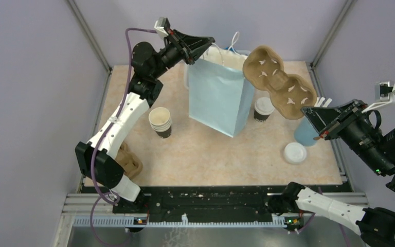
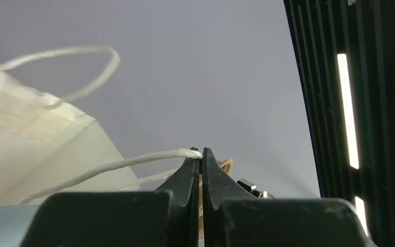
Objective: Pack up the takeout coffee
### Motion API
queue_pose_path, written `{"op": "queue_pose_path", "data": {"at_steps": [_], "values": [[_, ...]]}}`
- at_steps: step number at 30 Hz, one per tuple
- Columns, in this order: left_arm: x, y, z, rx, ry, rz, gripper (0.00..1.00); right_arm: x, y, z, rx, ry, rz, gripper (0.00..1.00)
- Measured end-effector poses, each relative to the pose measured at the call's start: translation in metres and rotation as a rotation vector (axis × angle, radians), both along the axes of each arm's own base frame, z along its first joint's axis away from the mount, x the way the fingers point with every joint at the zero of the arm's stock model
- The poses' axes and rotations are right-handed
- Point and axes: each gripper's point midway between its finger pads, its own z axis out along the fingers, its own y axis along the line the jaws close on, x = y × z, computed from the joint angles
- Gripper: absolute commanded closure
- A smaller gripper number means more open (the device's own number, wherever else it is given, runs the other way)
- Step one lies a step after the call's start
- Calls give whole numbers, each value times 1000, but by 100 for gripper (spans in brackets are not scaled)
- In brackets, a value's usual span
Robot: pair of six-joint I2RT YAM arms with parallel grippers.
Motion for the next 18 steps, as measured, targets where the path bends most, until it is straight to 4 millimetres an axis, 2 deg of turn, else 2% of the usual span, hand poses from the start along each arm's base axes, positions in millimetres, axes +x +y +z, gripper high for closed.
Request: {"op": "queue_pose_path", "data": {"at_steps": [3, 9, 13, 18], "values": [[-5, 1, 12, -13, -39, 0, 100, 0, 0, 1, 0, -4, 3, 100], [-5, -5, 7, -26, -23, -15, 100, 0, 0, 2, -5, -11, 3, 100], [-1, -14, -6, -29, -2, -28, 100, 0, 0, 2, -10, -15, 3, 100], [5, -36, -37, -14, 53, -68, 100, 0, 0, 2, -13, -16, 1, 100]]}}
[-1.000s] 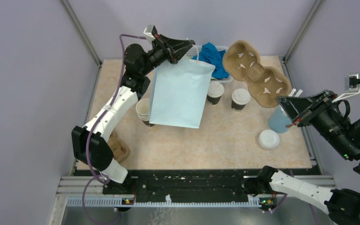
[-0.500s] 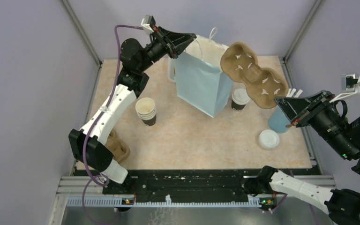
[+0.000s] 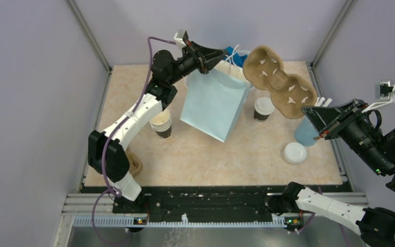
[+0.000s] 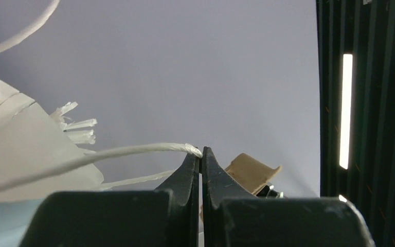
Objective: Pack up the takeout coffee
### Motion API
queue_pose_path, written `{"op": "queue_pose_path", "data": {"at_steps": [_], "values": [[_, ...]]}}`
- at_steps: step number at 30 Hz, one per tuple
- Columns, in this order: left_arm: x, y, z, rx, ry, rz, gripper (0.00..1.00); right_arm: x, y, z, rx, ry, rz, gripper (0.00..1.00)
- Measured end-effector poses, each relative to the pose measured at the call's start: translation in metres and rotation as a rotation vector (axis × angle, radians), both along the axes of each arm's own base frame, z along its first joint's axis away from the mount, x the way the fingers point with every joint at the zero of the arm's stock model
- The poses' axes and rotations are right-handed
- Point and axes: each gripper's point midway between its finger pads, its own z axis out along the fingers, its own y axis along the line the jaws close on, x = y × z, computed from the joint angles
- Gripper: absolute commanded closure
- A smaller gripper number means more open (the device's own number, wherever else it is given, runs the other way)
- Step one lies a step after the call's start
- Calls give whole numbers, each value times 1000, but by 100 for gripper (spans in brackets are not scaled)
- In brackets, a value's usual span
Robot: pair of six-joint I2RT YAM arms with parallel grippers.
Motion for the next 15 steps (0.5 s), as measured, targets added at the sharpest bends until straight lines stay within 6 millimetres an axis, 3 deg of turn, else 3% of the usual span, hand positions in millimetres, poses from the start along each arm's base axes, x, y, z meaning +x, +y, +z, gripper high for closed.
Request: {"op": "queue_pose_path", "data": {"at_steps": [9, 15], "values": [[-11, -24, -28, 30, 33, -54, 100, -1, -6, 1, 2, -9, -18, 100], [-21, -32, -58, 64, 81, -77, 100, -4, -10, 3, 10, -19, -19, 100]]}}
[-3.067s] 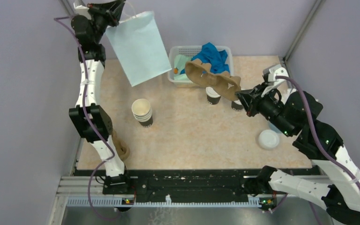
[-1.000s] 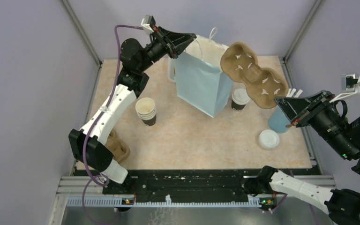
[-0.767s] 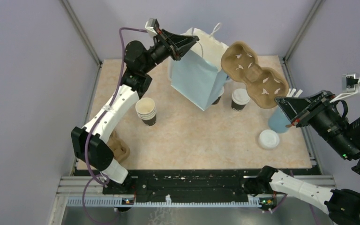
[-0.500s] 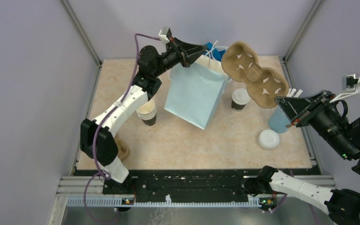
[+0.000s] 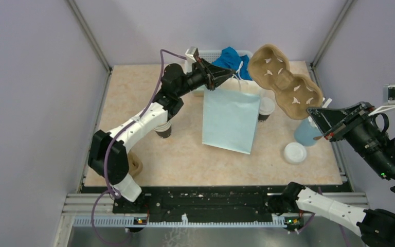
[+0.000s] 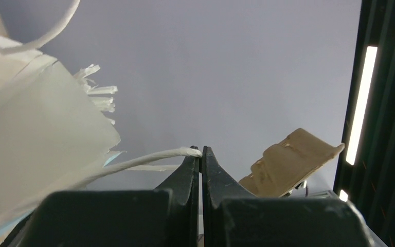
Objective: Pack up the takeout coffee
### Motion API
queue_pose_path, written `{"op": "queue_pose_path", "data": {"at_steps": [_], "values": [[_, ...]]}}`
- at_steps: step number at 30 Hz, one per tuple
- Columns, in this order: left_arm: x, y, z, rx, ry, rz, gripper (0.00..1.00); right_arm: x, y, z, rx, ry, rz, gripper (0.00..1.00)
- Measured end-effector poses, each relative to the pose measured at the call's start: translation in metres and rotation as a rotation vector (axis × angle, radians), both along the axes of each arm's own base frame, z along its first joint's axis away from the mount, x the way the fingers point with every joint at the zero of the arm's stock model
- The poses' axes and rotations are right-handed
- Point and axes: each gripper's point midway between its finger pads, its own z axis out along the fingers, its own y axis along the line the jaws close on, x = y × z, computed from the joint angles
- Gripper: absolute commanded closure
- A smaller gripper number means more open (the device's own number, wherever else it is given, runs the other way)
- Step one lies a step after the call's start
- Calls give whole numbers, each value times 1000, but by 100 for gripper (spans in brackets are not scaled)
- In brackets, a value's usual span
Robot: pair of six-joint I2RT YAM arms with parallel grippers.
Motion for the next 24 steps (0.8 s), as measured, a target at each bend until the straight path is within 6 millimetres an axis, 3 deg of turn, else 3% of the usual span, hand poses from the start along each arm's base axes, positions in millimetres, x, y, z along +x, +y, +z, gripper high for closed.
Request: {"op": "queue_pose_path", "data": {"at_steps": [4, 8, 11, 17, 20, 24], "values": [[-8, -3, -25, 20, 30, -13, 100, 0, 0, -1, -1, 1, 0, 100], [-38, 7, -51, 68, 65, -20, 91, 3, 6, -7, -13, 14, 10, 100], [-67, 21, -56, 104, 58, -15, 78, 5, 14, -16, -20, 39, 31, 100], [-117, 39, -38, 165, -29, -27, 45, 2, 27, -30, 5, 107, 77, 100], [-130, 39, -47, 226, -37, -48, 30, -4, 32, -29, 33, 131, 115, 100], [-141, 40, -74, 344, -15, -75, 19, -18, 37, -22, 83, 157, 180, 100]]}}
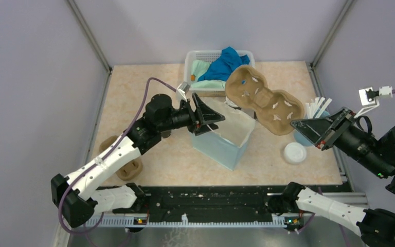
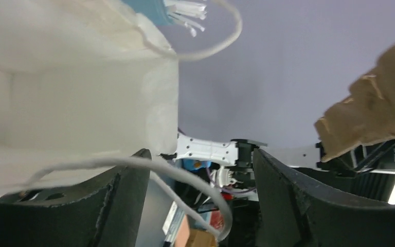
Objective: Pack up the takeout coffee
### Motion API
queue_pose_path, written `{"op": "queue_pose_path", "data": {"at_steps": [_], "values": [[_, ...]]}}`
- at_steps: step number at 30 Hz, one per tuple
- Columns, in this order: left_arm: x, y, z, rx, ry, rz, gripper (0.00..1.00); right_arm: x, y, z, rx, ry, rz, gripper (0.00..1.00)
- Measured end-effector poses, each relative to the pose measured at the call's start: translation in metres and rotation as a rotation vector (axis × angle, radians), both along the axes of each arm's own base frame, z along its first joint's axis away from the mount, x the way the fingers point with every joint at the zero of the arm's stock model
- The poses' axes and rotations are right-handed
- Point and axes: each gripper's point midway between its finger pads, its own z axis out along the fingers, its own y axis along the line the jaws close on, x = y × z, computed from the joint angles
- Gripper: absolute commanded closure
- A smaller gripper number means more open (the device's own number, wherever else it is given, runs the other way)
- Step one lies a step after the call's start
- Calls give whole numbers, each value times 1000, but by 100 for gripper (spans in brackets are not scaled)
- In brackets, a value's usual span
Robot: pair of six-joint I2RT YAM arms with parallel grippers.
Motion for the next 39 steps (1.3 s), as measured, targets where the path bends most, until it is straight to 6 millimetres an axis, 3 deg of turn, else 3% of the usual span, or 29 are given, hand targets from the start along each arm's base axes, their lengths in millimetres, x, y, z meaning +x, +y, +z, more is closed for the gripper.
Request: {"op": "queue_pose_path", "data": {"at_steps": [3, 6, 11, 15, 20, 23, 26, 33, 39], "values": [[-10, 9, -11, 101, -10, -17, 16, -13, 4, 5, 45, 26, 59, 100], [-22, 23, -3, 171, -49, -31, 17, -29, 8, 3, 86, 82, 123, 100], [-42, 56, 25, 243, -161, 4, 14, -55, 8, -13, 156, 215, 196, 100], [-44, 68, 29, 274, -210, 36, 13, -69, 10, -39, 231, 340, 216, 100], [-24, 51, 19, 310, -176, 29, 24, -68, 17, -72, 322, 523, 173, 100], [-8, 36, -3, 358, -127, 18, 34, -65, 19, -76, 410, 594, 143, 100], [-3, 34, -14, 381, -107, 27, 48, -63, 17, -69, 497, 616, 124, 100], [-10, 44, -2, 330, -137, 64, 68, -61, 22, -57, 612, 700, 115, 100], [-25, 58, -26, 320, -84, 79, 78, -44, 54, -66, 562, 826, 105, 100]]}}
